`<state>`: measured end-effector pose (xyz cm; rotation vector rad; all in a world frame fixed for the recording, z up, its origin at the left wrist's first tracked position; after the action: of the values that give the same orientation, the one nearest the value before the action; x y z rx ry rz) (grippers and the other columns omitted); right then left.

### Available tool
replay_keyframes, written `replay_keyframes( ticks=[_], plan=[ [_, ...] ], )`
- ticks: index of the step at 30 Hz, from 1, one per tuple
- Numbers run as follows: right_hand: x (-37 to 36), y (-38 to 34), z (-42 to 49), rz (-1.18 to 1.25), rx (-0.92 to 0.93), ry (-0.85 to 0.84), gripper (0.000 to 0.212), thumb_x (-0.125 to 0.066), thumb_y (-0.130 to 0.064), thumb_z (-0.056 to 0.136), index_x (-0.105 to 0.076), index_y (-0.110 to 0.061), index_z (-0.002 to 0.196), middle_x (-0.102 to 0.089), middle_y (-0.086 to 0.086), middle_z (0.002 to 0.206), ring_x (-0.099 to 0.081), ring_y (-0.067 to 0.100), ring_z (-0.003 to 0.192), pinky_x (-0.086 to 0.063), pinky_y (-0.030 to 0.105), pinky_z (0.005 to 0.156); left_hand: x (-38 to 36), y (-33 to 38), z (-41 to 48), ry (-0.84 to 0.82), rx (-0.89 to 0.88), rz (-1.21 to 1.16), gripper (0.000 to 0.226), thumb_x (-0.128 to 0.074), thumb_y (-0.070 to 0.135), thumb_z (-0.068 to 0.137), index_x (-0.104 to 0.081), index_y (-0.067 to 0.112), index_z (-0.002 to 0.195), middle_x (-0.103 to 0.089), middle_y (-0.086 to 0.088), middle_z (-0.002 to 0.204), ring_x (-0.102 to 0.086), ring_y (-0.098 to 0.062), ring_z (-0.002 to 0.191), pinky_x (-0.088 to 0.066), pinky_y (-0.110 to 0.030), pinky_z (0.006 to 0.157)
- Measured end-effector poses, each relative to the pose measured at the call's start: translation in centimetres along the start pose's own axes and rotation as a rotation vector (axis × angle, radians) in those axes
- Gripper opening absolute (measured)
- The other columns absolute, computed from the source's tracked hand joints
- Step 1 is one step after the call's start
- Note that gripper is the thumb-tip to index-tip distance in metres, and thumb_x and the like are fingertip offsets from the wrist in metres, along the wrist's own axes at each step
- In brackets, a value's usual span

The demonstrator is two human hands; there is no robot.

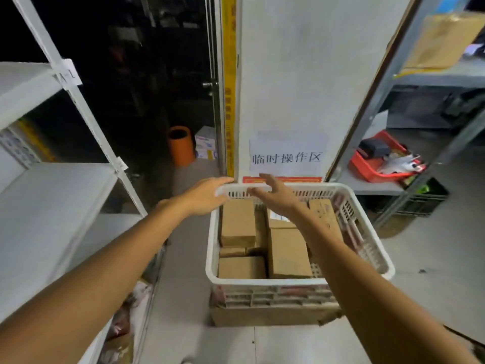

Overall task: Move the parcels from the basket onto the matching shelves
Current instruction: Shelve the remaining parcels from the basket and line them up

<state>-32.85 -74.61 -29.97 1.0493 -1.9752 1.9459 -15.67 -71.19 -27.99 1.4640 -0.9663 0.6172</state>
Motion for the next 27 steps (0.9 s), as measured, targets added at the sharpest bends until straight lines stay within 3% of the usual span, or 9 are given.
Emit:
replay_keyframes(
  ticks=[3,4,7,9,13,16,20,24,27],
  plan=[
    [0.5,5.3,-2.4,0.027,-0.048,-0.007,0.045,-0.062,-0.031,0.093,-0.050,-0.015,0.133,-0.056,-0.001,0.124,-0.051,0.019,0.120,-0.043,0.009,0.087,-5.8,0.4,0.7,-0.122,0.000,0.012,0.055,-0.056,0.018,0.093,-0.037,0.024,0.144,-0.042,-0.005,0.147,-0.046,-0.020,0.128,-0.036,-0.021,0.091],
    [0.6,7.0,-2.7,0.029,-0.069,-0.008,0.044,-0.061,-0.030,0.093,-0.050,-0.016,0.134,-0.054,-0.001,0.126,-0.049,0.019,0.124,-0.039,0.007,0.088,-7.3,0.3,1.2,-0.155,0.006,0.019,0.055,-0.056,0.019,0.093,-0.037,0.024,0.144,-0.041,-0.005,0.148,-0.045,-0.021,0.128,-0.036,-0.021,0.090],
    [0.9,12.1,-3.2,0.026,-0.204,-0.022,0.058,-0.058,-0.040,0.094,-0.041,-0.016,0.143,-0.045,0.008,0.145,-0.042,0.026,0.134,-0.037,0.032,0.105,-11.3,-0.4,2.8,-0.192,0.037,-0.023,0.054,-0.056,0.022,0.094,-0.037,0.026,0.144,-0.043,-0.005,0.146,-0.047,-0.021,0.127,-0.039,-0.023,0.092],
    [0.9,15.1,-3.3,0.026,-0.292,-0.036,0.064,-0.058,-0.045,0.092,-0.038,-0.016,0.145,-0.040,0.009,0.150,-0.039,0.026,0.136,-0.035,0.039,0.109,-13.9,-1.2,3.9,-0.216,0.061,-0.097,0.053,-0.056,0.023,0.094,-0.038,0.026,0.144,-0.044,-0.003,0.145,-0.045,-0.018,0.129,-0.038,-0.024,0.097],
    [1.2,20.1,-2.3,0.007,-0.404,-0.056,0.065,-0.057,-0.046,0.093,-0.037,-0.013,0.145,-0.042,0.011,0.148,-0.041,0.027,0.135,-0.037,0.039,0.108,-18.5,-3.4,7.2,-0.286,0.124,-0.232,0.051,-0.054,0.027,0.095,-0.038,0.031,0.143,-0.044,0.001,0.145,-0.046,-0.012,0.126,-0.037,-0.018,0.091],
    [1.1,23.0,-1.0,0.021,-0.488,-0.082,0.063,-0.057,-0.044,0.093,-0.039,-0.010,0.144,-0.046,0.012,0.144,-0.046,0.027,0.130,-0.041,0.037,0.105,-21.3,-5.0,9.7,-0.323,0.172,-0.299,0.050,-0.054,0.028,0.094,-0.038,0.032,0.142,-0.045,0.002,0.145,-0.046,-0.012,0.127,-0.040,-0.024,0.095],
    [0.5,26.8,0.2,0.074,-0.592,-0.120,0.059,-0.058,-0.041,0.093,-0.043,-0.009,0.141,-0.053,0.013,0.138,-0.050,0.028,0.127,-0.042,0.046,0.105,-25.5,-6.8,11.8,-0.409,0.237,-0.323,0.048,-0.053,0.027,0.095,-0.040,0.031,0.141,-0.048,0.001,0.142,-0.049,-0.012,0.119,-0.041,-0.027,0.092],
    [-0.3,30.7,0.7,0.101,-0.695,-0.135,0.057,-0.058,-0.037,0.094,-0.042,-0.011,0.142,-0.051,0.014,0.139,-0.050,0.029,0.127,-0.043,0.040,0.102,-29.7,-8.1,12.5,-0.508,0.312,-0.413,0.046,-0.052,0.022,0.096,-0.042,0.027,0.141,-0.047,-0.005,0.141,-0.050,-0.011,0.112,-0.042,-0.030,0.093],
    [-1.8,33.9,1.4,0.155,-0.761,-0.185,0.055,-0.057,-0.029,0.096,-0.038,-0.010,0.143,-0.051,0.017,0.138,-0.053,0.031,0.122,-0.048,0.037,0.092,-33.0,-9.8,12.8,-0.513,0.401,-0.456,0.044,-0.052,0.023,0.096,-0.044,0.029,0.139,-0.051,-0.005,0.138,-0.052,-0.007,0.106,-0.042,-0.025,0.087]
  ],
)
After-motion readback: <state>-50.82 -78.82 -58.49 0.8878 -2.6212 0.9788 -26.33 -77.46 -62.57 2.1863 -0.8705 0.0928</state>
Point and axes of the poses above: each hand's wrist, its own z-axis towards the middle knuckle, its own x-axis out of the back of the hand, y = z × x, the point moved 6 cm from there along z, towards the middle knuckle
